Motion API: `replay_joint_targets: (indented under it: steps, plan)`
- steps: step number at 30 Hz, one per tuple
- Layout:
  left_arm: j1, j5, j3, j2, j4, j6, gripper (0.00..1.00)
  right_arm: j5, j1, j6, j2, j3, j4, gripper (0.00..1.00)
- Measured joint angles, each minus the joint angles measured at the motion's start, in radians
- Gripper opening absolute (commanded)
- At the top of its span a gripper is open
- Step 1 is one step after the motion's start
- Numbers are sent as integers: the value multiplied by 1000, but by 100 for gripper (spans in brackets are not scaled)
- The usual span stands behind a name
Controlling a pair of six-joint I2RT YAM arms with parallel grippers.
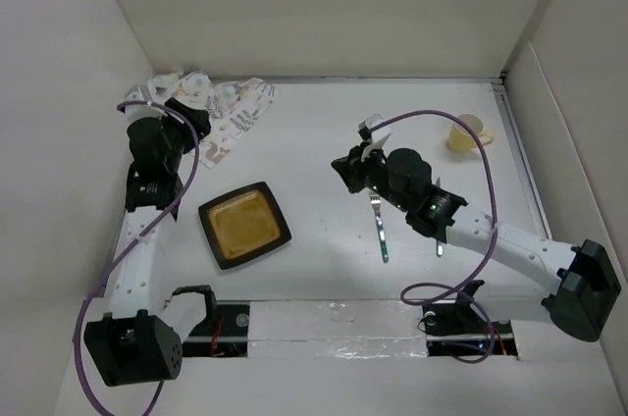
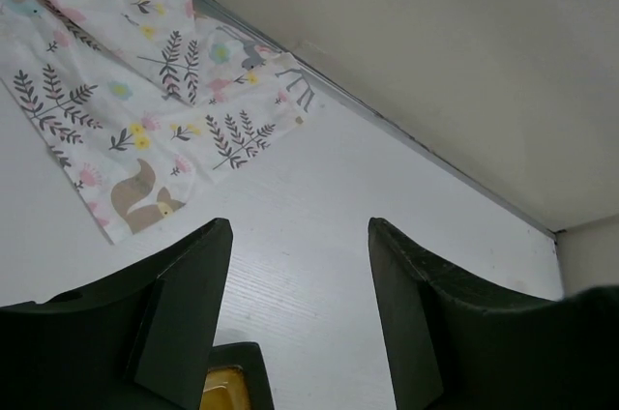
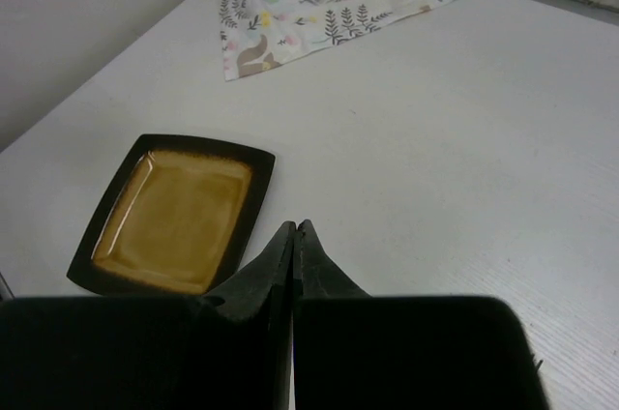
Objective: Set the dinner table for one person
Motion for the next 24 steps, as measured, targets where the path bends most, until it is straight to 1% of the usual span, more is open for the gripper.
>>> replay_joint_targets:
  steps: [2, 3, 4, 5, 6, 7, 8, 9, 13, 16, 17, 19, 20, 22, 23, 24]
  plan:
    - [0, -14, 0, 4, -3, 0, 56, 4, 0, 5, 1, -7, 8, 14]
    - [0, -22, 0, 5, -8, 0, 54, 4, 0, 4, 1, -7, 9, 17]
    - [0, -29, 0, 6, -12, 0, 54, 5, 0, 7, 3, -8, 13, 17]
    - [0, -39, 1, 12, -18, 0, 46, 5, 0, 6, 3, -8, 14, 5]
    - [0, -56, 4, 20, -22, -1, 36, 5, 0, 7, 3, -8, 16, 0]
    - [0, -75, 7, 32, -26, -3, 28, 4, 1, 6, 3, -9, 18, 0]
    - [0, -94, 13, 51, -32, -3, 7, 3, 1, 9, 3, -9, 19, 0]
    - [0, -111, 21, 74, -41, -5, 0, 3, 1, 10, 3, -9, 19, 0]
    - [0, -175, 73, 211, -94, 4, 0, -2, 1, 11, 3, -14, 22, 0]
    - [2, -220, 98, 306, -127, 8, 21, -2, 1, 11, 4, -20, 20, 0]
    - [6, -229, 105, 337, -138, 8, 32, -1, 1, 11, 5, -20, 19, 0]
    - [26, -230, 124, 393, -154, 10, 40, 0, 1, 11, 5, -20, 20, 1]
    - [42, -229, 134, 421, -158, 9, 40, 3, 2, 12, 5, -20, 19, 10]
    - [73, -227, 151, 472, -161, 11, 40, 4, 2, 20, 6, -20, 19, 23]
    - [84, -229, 163, 499, -168, 15, 40, 5, 2, 22, 6, -20, 19, 38]
    - [95, -232, 178, 528, -175, 18, 41, 6, 2, 27, 6, -20, 18, 43]
